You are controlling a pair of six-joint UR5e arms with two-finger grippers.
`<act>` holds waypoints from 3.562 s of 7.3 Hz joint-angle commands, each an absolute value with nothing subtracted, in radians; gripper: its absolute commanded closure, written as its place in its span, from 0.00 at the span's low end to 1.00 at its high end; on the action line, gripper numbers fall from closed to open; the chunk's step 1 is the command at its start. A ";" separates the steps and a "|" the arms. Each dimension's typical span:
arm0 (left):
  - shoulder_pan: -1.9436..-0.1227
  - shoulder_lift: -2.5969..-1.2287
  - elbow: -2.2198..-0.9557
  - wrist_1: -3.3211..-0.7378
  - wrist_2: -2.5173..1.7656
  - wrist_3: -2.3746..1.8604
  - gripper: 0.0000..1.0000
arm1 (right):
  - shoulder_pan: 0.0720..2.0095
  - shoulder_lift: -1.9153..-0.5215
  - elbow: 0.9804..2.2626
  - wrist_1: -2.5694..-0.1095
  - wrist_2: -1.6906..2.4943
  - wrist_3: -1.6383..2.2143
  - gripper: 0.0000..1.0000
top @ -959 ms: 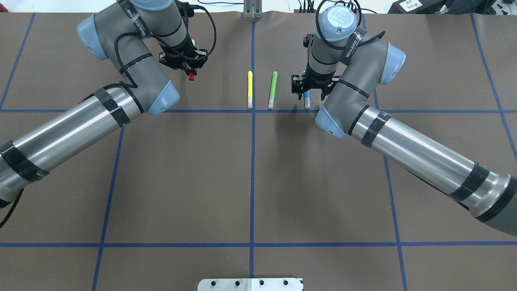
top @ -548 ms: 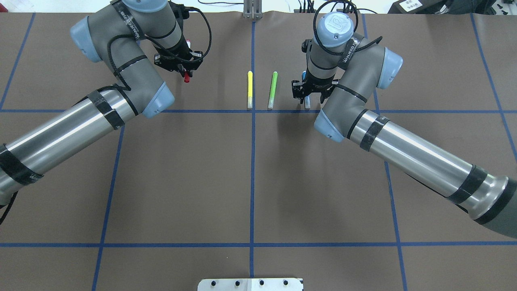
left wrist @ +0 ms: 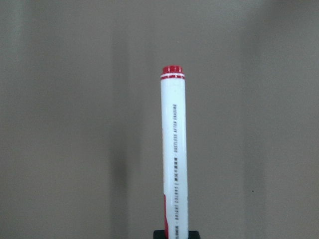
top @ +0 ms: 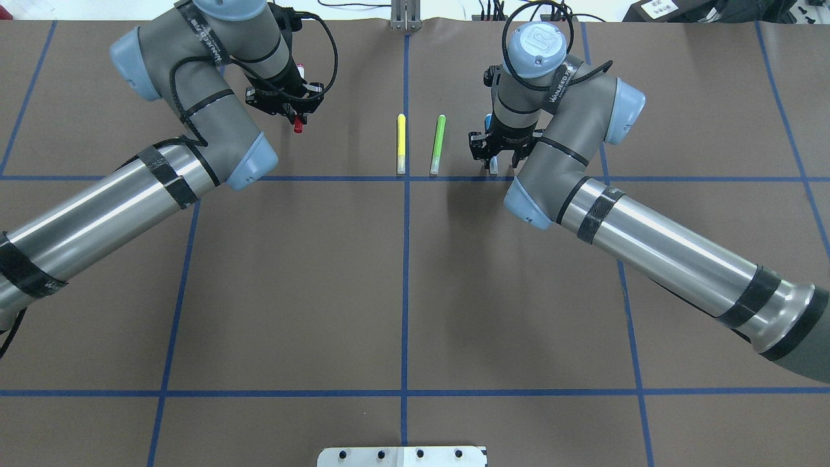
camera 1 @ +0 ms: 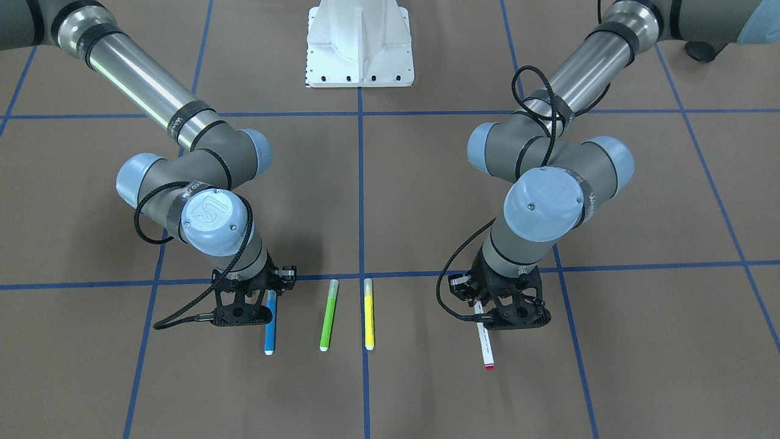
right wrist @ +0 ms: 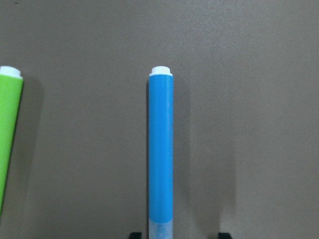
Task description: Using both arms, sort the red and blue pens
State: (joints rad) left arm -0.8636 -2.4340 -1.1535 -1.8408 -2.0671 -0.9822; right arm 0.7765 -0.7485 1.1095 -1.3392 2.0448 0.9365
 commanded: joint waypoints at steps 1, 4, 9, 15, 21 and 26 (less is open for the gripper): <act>-0.864 -2.433 -1.154 -1.841 -2.066 -0.982 1.00 | 0.773 -0.744 1.109 -1.339 2.045 0.936 0.44; -0.865 -2.428 -1.154 -1.842 -2.066 -0.982 1.00 | 0.765 -0.744 1.108 -1.329 2.037 0.931 0.45; -0.865 -2.427 -1.154 -1.847 -2.066 -0.982 1.00 | 0.762 -0.744 1.100 -1.324 2.036 0.931 0.65; -0.902 -2.416 -1.175 -1.839 -2.069 -0.977 1.00 | 0.826 -0.773 1.217 -1.344 2.045 0.907 1.00; -1.083 -2.232 -1.506 -1.443 -2.102 -0.547 1.00 | 1.058 -1.104 1.492 -1.603 2.039 0.263 1.00; -1.274 -2.059 -1.606 -1.387 -2.097 -0.186 1.00 | 1.222 -1.363 1.528 -1.612 2.048 -0.049 1.00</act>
State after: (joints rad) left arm -1.2290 -2.1140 -1.5852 -1.3882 -2.0974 -0.2782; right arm 1.1869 -1.3107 1.5251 -1.6048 2.0398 -0.0162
